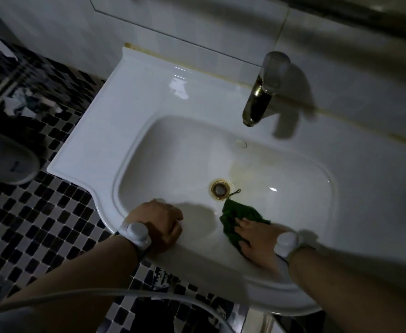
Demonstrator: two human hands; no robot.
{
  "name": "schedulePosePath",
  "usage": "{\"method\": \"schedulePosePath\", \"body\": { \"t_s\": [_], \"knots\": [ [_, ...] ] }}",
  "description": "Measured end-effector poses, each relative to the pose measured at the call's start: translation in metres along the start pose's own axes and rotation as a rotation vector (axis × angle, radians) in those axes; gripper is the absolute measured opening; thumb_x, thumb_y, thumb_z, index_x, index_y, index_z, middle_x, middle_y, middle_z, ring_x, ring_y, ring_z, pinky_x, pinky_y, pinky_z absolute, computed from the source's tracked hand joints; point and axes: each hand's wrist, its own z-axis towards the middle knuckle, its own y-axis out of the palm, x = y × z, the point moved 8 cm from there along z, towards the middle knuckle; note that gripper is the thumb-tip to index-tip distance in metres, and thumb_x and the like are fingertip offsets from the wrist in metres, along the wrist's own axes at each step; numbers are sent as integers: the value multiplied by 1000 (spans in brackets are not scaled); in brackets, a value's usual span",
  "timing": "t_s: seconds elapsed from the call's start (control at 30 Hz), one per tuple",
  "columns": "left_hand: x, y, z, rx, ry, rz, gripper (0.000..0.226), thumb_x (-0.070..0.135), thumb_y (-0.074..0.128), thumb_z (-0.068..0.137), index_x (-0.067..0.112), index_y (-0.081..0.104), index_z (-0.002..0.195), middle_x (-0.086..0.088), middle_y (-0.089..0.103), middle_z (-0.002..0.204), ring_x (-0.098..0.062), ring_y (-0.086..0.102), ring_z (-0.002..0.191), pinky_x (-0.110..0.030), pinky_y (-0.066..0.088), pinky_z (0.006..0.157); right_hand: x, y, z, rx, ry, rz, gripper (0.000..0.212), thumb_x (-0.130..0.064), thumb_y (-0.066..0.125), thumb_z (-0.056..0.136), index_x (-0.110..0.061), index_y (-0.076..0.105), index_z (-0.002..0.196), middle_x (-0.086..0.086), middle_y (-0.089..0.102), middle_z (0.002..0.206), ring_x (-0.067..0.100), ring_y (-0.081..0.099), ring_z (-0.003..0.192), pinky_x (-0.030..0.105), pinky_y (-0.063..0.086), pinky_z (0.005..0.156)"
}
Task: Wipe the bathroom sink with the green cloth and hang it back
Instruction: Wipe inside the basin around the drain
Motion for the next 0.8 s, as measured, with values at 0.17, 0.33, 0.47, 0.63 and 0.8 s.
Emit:
{"method": "schedulePosePath", "body": {
  "t_s": [0.17,0.33,0.47,0.63,0.8],
  "knots": [
    [2,-3,0,8,23,-12,44,53,31,86,35,64,109,12,70,108,-16,63,99,-33,50,90,59,-54,23,269,1,-393,64,-44,19,93,-15,27,149,10,31,155,34,36,140,45,18,117],
    [0,-1,0,1,19,-16,41,53,31,85,33,62,102,11,69,101,-18,62,95,-38,49,94,62,-101,47,354,65,-579,65,-26,3,88,-22,9,153,0,4,161,25,11,150,43,-20,107],
    [-1,1,0,12,17,-24,42,54,30,85,34,62,104,13,69,104,-16,63,99,-41,46,101,43,-91,66,361,76,-448,66,-27,5,90,-20,3,155,2,-5,163,22,-1,151,44,3,119],
    [0,1,1,13,29,-10,45,53,30,84,34,62,109,12,70,105,-15,63,99,-38,46,100,31,-60,80,197,87,-167,67,-27,39,97,-19,7,155,0,-7,164,20,-2,150,38,6,122],
    [-1,0,2,32,31,-19,44,54,30,85,35,62,108,12,70,105,-16,64,98,-39,46,101,-13,-26,44,209,91,78,57,-35,36,101,-18,23,153,3,19,161,22,25,146,30,20,118]
  ]
}}
